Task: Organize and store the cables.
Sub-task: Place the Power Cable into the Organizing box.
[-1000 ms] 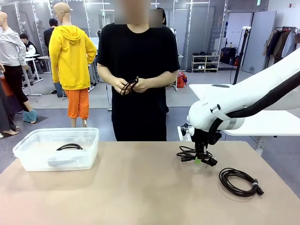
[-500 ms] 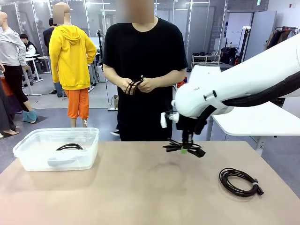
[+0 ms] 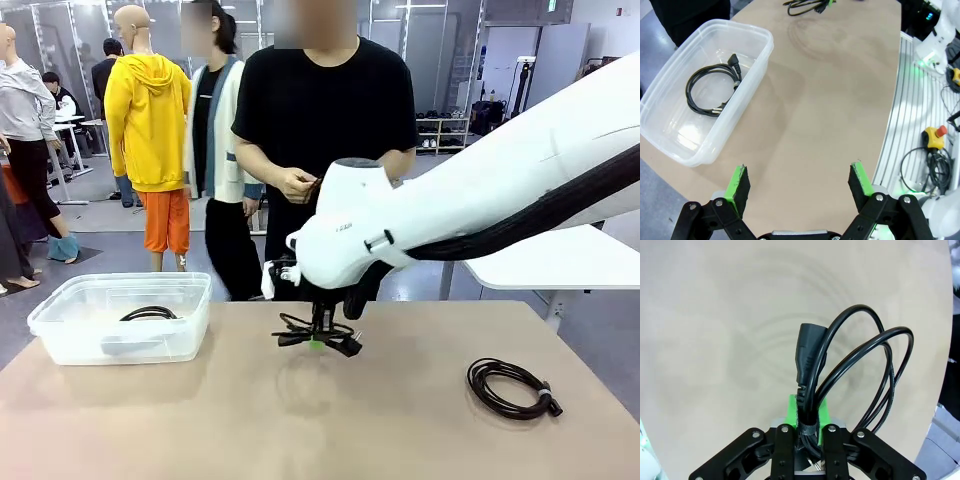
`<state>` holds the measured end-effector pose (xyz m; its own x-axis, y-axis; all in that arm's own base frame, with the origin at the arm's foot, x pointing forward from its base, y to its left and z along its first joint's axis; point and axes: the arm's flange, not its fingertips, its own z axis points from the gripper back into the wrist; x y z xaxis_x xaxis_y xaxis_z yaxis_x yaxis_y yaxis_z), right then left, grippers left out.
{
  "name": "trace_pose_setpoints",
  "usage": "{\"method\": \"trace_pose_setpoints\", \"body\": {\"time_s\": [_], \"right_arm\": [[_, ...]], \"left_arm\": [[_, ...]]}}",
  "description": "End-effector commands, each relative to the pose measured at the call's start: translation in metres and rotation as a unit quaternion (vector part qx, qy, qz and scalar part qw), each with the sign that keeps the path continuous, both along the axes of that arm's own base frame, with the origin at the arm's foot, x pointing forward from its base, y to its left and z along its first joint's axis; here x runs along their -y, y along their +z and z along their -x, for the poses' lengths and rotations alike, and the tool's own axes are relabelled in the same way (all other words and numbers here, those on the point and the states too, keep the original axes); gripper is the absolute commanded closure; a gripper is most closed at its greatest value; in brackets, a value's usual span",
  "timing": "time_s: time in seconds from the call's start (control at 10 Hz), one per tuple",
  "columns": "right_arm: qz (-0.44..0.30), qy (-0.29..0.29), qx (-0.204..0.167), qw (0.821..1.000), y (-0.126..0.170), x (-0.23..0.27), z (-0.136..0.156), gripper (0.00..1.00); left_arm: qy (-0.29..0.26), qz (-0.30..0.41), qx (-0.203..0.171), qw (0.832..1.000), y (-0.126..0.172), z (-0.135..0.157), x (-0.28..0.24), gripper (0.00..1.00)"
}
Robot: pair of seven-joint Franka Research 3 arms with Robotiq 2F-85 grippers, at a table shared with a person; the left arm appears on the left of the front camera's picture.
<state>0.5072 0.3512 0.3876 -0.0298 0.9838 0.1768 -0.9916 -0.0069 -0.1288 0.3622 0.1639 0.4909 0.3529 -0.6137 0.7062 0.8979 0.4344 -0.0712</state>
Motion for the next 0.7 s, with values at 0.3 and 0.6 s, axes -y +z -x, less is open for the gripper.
{"method": "trace_pose_setpoints", "body": {"time_s": [0.3,0.6], "right_arm": [[0.034,-0.011,-0.045,0.998,-0.047,-0.021,-0.003,1.00],[0.025,-0.008,-0.047,0.999,-0.049,-0.021,0.006,0.28]], "left_arm": [[0.004,-0.003,-0.004,1.000,0.002,-0.001,0.000,0.00],[0.004,-0.003,-0.004,1.000,0.002,-0.001,0.000,0.00]]}}
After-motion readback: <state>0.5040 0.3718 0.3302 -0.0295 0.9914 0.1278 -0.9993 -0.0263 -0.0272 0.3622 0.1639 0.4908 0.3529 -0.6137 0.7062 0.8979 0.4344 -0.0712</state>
